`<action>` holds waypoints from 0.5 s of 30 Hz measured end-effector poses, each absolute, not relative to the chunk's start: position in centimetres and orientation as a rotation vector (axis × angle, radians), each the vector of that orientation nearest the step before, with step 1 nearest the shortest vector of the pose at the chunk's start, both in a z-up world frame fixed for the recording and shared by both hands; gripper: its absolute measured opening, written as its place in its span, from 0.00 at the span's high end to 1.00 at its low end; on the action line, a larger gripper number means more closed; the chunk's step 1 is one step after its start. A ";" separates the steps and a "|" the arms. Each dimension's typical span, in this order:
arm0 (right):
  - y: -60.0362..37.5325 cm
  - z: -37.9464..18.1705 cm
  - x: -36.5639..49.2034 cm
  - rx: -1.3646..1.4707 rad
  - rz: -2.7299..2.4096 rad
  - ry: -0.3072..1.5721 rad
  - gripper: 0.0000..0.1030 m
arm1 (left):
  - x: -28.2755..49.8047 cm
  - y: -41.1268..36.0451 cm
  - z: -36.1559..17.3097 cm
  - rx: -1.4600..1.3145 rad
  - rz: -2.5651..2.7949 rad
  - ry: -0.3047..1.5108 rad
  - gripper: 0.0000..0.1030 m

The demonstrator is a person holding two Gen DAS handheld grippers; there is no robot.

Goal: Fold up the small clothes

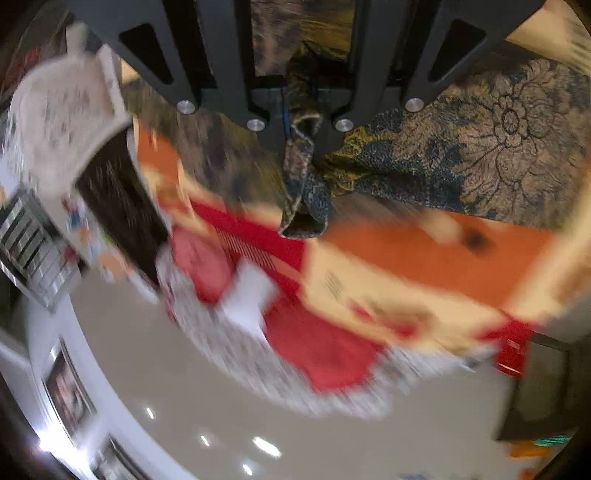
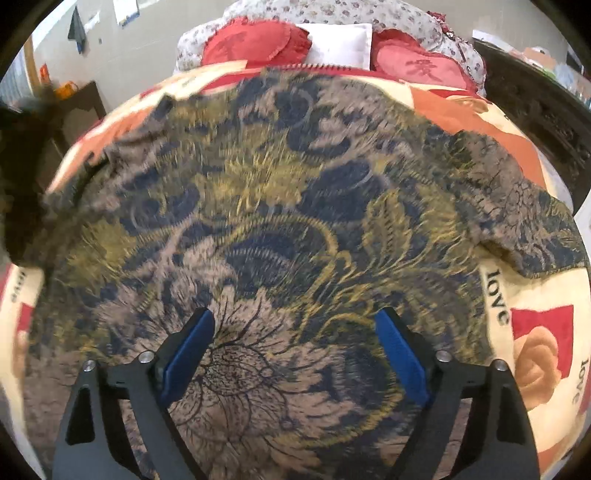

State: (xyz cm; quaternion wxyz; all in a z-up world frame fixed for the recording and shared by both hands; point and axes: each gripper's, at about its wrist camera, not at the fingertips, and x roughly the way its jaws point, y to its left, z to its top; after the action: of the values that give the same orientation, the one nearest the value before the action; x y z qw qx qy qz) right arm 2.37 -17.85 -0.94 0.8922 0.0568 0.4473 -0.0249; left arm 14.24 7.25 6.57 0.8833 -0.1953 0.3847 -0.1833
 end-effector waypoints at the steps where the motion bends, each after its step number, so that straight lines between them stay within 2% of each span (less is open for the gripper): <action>1: -18.4 -0.2 2.3 0.120 -0.047 0.912 0.12 | 14.2 5.3 5.1 -0.390 -0.391 0.834 0.93; 2: -19.0 0.5 2.2 0.122 -0.039 0.894 0.12 | 14.1 2.9 2.8 -0.361 -0.397 0.888 0.93; 4: -19.7 1.8 2.2 0.131 -0.017 0.855 0.12 | 13.8 0.7 0.1 -0.321 -0.386 0.944 0.87; 7: -20.3 2.7 2.8 0.167 0.044 0.810 0.12 | 11.8 0.1 -1.9 -0.318 -0.403 0.983 0.68; 9: -20.2 2.9 4.2 0.238 0.131 0.790 0.13 | 10.1 0.6 -1.5 -0.276 -0.432 0.960 0.51; 12: -18.2 1.5 6.7 0.336 0.283 0.805 0.16 | 7.1 2.8 -0.4 -0.184 -0.411 0.906 0.44; 15: -15.8 -0.2 9.0 0.357 0.376 0.848 0.30 | 6.1 5.1 -0.3 -0.103 -0.326 0.876 0.44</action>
State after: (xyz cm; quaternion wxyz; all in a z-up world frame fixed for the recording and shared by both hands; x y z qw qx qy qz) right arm 8.99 -15.81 -0.18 0.8791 0.1712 0.4066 0.1803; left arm 6.12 5.13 -0.28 0.8916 -0.0494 0.4219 -0.1570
